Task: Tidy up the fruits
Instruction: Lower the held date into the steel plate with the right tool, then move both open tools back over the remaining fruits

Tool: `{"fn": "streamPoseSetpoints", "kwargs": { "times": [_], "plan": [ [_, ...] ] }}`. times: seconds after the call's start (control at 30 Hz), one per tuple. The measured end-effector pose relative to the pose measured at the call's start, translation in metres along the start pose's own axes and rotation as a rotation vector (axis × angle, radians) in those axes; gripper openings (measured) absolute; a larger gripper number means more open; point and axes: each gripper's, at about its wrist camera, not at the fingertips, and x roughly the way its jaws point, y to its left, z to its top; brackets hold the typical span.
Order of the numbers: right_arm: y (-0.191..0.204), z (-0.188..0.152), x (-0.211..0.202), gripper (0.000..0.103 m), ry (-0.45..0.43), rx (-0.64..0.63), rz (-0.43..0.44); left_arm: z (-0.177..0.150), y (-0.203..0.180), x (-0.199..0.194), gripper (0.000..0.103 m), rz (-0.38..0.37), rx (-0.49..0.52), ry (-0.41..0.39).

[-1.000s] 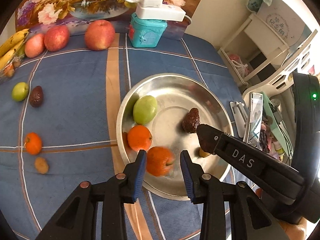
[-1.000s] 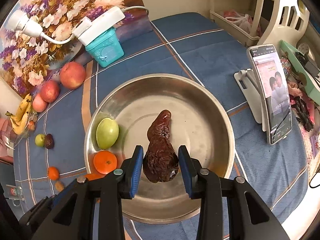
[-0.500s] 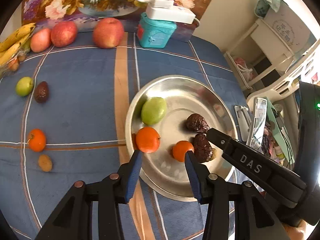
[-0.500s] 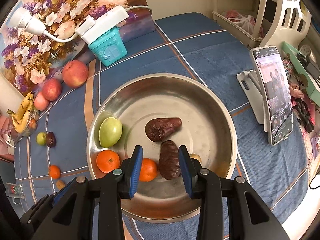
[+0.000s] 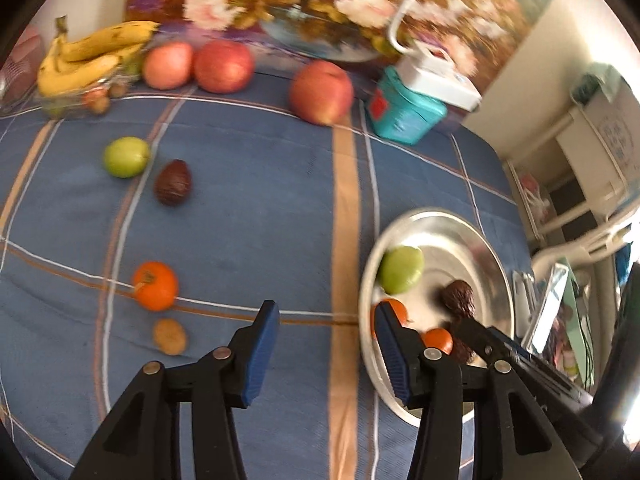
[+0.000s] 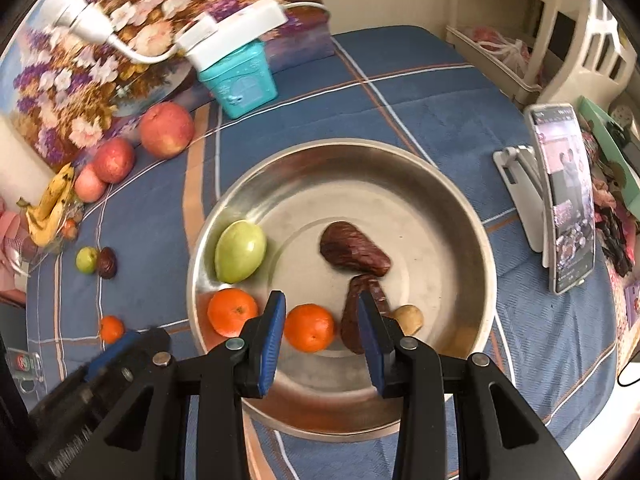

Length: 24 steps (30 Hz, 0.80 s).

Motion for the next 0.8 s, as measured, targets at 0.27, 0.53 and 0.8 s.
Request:
{"fn": "streamPoseSetpoints", "kwargs": {
  "times": [0.27, 0.53, 0.8],
  "plan": [
    [0.022, -0.005, 0.000, 0.038, -0.002, -0.071, 0.015, 0.004, 0.019, -0.006, 0.054, 0.014, -0.051, -0.027],
    [0.020, -0.005, 0.001, 0.038, 0.002, -0.064, 0.013, 0.002, 0.016, -0.001, 0.080, 0.058, -0.037, -0.006],
    [0.022, -0.006, 0.013, 0.070, 0.046, -0.078, -0.022, -0.003, 0.014, 0.009, 0.092, 0.124, -0.019, 0.016]
  ]
}}
